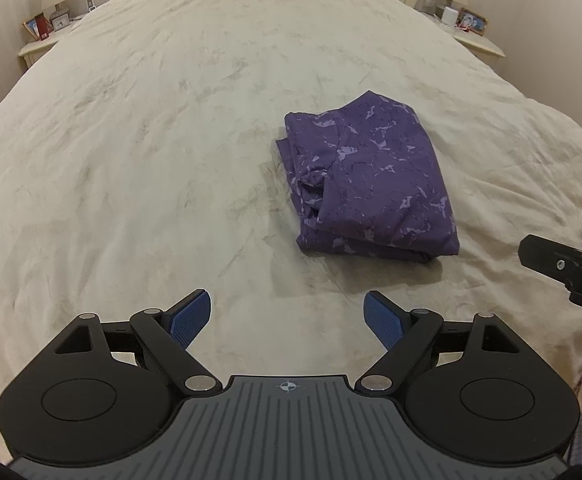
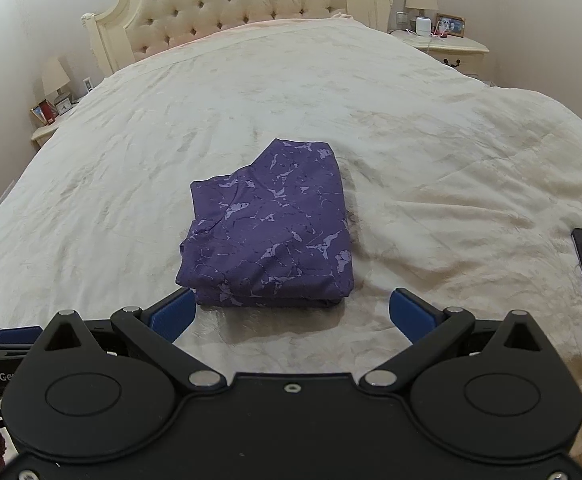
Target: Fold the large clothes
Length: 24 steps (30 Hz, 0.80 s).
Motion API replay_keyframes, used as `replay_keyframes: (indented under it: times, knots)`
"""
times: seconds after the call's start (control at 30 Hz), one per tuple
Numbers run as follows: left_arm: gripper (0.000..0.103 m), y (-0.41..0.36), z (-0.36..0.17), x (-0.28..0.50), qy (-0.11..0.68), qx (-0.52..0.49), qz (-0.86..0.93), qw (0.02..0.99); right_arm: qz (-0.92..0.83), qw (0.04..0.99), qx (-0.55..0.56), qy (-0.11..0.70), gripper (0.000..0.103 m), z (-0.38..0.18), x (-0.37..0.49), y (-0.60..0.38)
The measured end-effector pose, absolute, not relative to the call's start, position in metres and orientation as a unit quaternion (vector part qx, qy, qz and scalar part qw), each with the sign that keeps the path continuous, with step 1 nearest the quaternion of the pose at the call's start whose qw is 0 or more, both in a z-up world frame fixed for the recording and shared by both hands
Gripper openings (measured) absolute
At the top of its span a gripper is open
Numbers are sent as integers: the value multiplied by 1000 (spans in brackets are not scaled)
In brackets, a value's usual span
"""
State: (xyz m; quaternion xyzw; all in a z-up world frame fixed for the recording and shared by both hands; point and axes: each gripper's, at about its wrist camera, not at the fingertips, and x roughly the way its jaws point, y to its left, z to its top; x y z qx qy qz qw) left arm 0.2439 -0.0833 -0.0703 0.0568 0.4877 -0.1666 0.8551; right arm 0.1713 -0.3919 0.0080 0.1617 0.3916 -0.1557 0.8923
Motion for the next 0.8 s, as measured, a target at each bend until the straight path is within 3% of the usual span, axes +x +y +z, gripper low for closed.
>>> replay_keyframes:
  times: [0.8]
  knots:
    - [84, -101, -73, 243, 489, 77, -169, 852, -159, 885, 184, 396, 102, -5, 174, -410]
